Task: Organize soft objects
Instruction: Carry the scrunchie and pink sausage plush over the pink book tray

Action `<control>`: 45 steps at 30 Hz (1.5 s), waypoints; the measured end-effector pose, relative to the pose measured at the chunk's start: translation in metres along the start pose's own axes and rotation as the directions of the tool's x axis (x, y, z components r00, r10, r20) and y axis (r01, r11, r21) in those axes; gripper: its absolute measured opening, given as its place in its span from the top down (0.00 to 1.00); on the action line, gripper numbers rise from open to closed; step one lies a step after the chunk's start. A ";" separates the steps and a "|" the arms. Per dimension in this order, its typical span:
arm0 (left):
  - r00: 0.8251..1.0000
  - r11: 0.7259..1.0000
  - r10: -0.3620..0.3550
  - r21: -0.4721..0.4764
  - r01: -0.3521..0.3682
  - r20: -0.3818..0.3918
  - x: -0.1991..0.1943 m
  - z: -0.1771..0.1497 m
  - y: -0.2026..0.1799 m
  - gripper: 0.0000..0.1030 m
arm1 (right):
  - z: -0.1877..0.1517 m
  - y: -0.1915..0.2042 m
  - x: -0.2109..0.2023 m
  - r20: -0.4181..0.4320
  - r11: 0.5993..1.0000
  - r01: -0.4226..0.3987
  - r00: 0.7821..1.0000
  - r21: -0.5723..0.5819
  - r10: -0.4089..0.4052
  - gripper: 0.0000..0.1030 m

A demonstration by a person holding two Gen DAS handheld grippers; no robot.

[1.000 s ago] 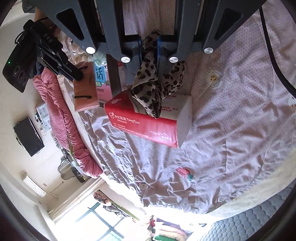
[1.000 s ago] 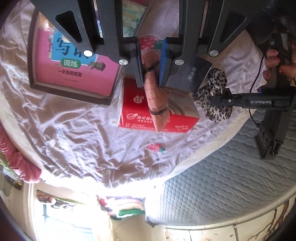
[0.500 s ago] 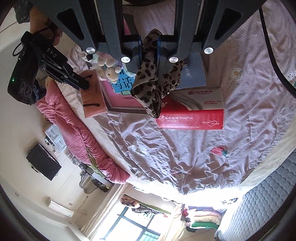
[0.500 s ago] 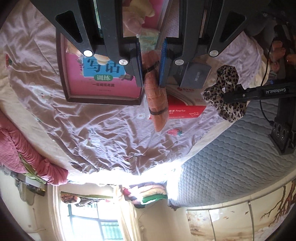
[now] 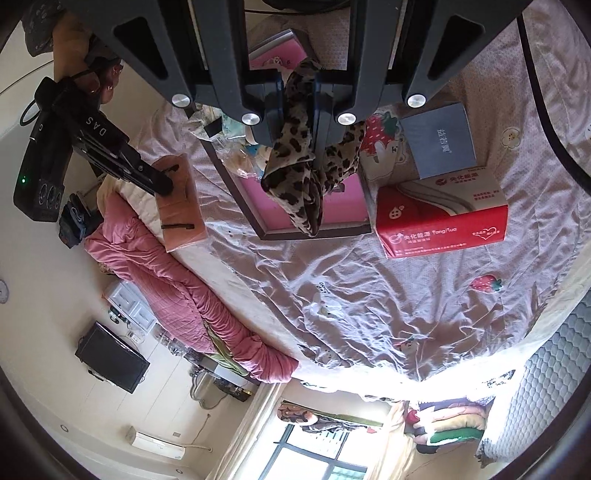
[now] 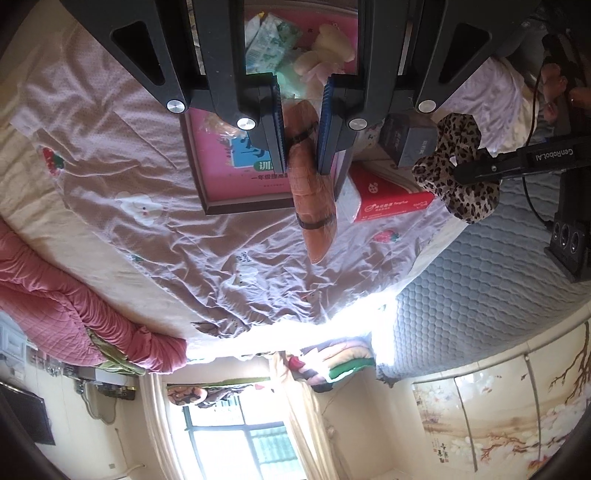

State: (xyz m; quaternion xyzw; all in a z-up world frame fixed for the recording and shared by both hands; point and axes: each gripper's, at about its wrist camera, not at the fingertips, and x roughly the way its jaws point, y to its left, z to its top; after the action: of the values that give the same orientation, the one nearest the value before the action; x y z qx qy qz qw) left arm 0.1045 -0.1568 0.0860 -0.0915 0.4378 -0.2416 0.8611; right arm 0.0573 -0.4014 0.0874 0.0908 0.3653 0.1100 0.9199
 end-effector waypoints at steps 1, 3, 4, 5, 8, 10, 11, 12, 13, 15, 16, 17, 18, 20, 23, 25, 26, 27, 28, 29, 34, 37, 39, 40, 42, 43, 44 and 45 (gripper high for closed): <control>1.000 1.000 0.001 0.006 -0.001 -0.004 0.002 -0.001 -0.003 0.90 | -0.001 -0.003 -0.002 0.001 1.000 0.003 1.000 0.007 -0.003 0.84; 1.000 1.000 -0.002 0.013 0.002 -0.013 0.005 -0.003 -0.007 0.90 | -0.002 -0.011 -0.004 0.000 1.000 0.018 1.000 0.021 -0.018 0.84; 1.000 1.000 -0.002 0.017 0.003 -0.017 0.007 -0.004 -0.009 0.90 | -0.004 -0.015 -0.005 0.000 0.999 0.022 1.000 0.028 -0.022 0.84; 1.000 1.000 0.000 0.023 0.001 -0.021 0.009 -0.005 -0.011 0.90 | -0.005 -0.019 -0.006 -0.002 0.999 0.024 1.000 0.038 -0.024 0.84; 0.999 1.000 0.004 0.029 -0.003 -0.045 0.017 -0.009 -0.014 0.90 | -0.010 -0.029 -0.007 -0.008 0.997 0.033 0.999 0.064 -0.033 0.84; 0.998 0.999 0.011 0.034 -0.009 -0.062 0.023 -0.012 -0.015 0.90 | -0.013 -0.032 -0.006 -0.014 0.997 0.043 0.999 0.070 -0.042 0.84; 0.997 0.999 0.011 0.037 -0.009 -0.071 0.026 -0.014 -0.016 0.90 | -0.014 -0.034 -0.004 -0.017 0.996 0.041 0.999 0.074 -0.040 0.84; 0.997 0.999 0.013 0.041 -0.010 -0.081 0.030 -0.016 -0.017 0.90 | -0.016 -0.036 -0.003 -0.021 0.996 0.039 0.999 0.080 -0.038 0.84; 0.996 0.999 0.014 0.044 -0.010 -0.092 0.034 -0.018 -0.018 0.90 | -0.017 -0.037 -0.002 -0.024 0.995 0.041 0.999 0.086 -0.039 0.84; 0.994 0.999 0.011 0.045 -0.006 -0.111 0.042 -0.022 -0.019 0.90 | -0.020 -0.038 0.002 -0.036 0.995 0.038 0.999 0.091 -0.035 0.84; 0.992 0.999 0.012 0.048 -0.006 -0.122 0.045 -0.025 -0.020 0.90 | -0.022 -0.038 0.004 -0.040 0.995 0.039 0.999 0.094 -0.035 0.84; 0.991 0.998 0.016 0.056 -0.008 -0.132 0.049 -0.027 -0.022 0.90 | -0.023 -0.038 0.006 -0.048 0.995 0.034 0.998 0.096 -0.030 0.84; 0.990 0.998 0.020 0.065 -0.011 -0.143 0.053 -0.030 -0.024 0.90 | -0.024 -0.038 0.008 -0.057 0.995 0.034 0.998 0.096 -0.028 0.84; 0.987 0.997 0.023 0.077 -0.011 -0.157 0.059 -0.034 -0.027 0.90 | -0.026 -0.038 0.012 -0.068 0.995 0.035 0.997 0.097 -0.029 0.84; 0.983 0.996 0.030 0.094 -0.013 -0.180 0.069 -0.039 -0.031 0.90 | -0.027 -0.039 0.014 -0.073 0.994 0.035 0.997 0.100 -0.027 0.84; 0.981 0.995 0.032 0.098 -0.013 -0.192 0.074 -0.041 -0.033 0.90 | -0.028 -0.039 0.016 -0.081 0.995 0.036 0.996 0.098 -0.028 0.84; 0.980 0.994 0.038 0.104 -0.017 -0.197 0.076 -0.043 -0.034 0.90 | -0.028 -0.039 0.017 -0.085 0.995 0.038 0.996 0.095 -0.030 0.84; 0.979 0.994 0.042 0.111 -0.020 -0.200 0.078 -0.043 -0.035 0.90 | -0.028 -0.039 0.017 -0.086 0.995 0.040 0.996 0.093 -0.032 0.84; 0.978 0.993 0.048 0.120 -0.024 -0.202 0.080 -0.044 -0.036 0.90 | -0.028 -0.039 0.017 -0.087 0.995 0.038 0.996 0.095 -0.030 0.84; 0.978 0.992 0.051 0.124 -0.026 -0.203 0.081 -0.044 -0.037 0.90 | -0.028 -0.040 0.018 -0.088 0.995 0.036 0.996 0.096 -0.028 0.84; 0.974 0.991 0.061 0.129 -0.033 -0.218 0.089 -0.046 -0.037 0.90 | -0.030 -0.039 0.022 -0.103 0.995 0.038 0.994 0.096 -0.028 0.84; 0.973 0.990 0.068 0.135 -0.039 -0.221 0.092 -0.047 -0.037 0.90 | -0.030 -0.037 0.025 -0.109 0.995 0.036 0.994 0.090 -0.026 0.84; 0.972 0.991 0.065 0.130 -0.036 -0.226 0.094 -0.048 -0.037 0.90 | -0.030 -0.035 0.027 -0.112 0.996 0.033 0.993 0.087 -0.023 0.84; 0.971 0.991 0.068 0.131 -0.038 -0.228 0.095 -0.049 -0.036 0.90 | -0.031 -0.034 0.029 -0.115 0.996 0.030 0.993 0.086 -0.020 0.83; 0.970 0.991 0.065 0.130 -0.035 -0.236 0.098 -0.050 -0.036 0.90 | -0.032 -0.032 0.031 -0.122 0.996 0.026 0.992 0.084 -0.016 0.83; 0.969 0.991 0.068 0.130 -0.037 -0.240 0.100 -0.051 -0.036 0.90 | -0.033 -0.031 0.033 -0.126 0.996 0.024 0.992 0.085 -0.013 0.83; 0.968 0.991 0.068 0.130 -0.037 -0.243 0.102 -0.052 -0.036 0.90 | -0.034 -0.031 0.036 -0.131 0.996 0.020 0.991 0.089 -0.008 0.83; 0.966 0.991 0.067 0.130 -0.036 -0.249 0.104 -0.053 -0.035 0.90 | -0.036 -0.031 0.038 -0.137 0.995 0.019 0.991 0.095 -0.006 0.83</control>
State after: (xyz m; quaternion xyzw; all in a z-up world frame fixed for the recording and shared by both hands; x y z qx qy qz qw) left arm 0.1024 -0.2363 -0.0065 0.0052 0.5301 -0.2556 0.8085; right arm 0.0639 -0.4176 0.0291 0.1248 0.4329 0.0924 0.8880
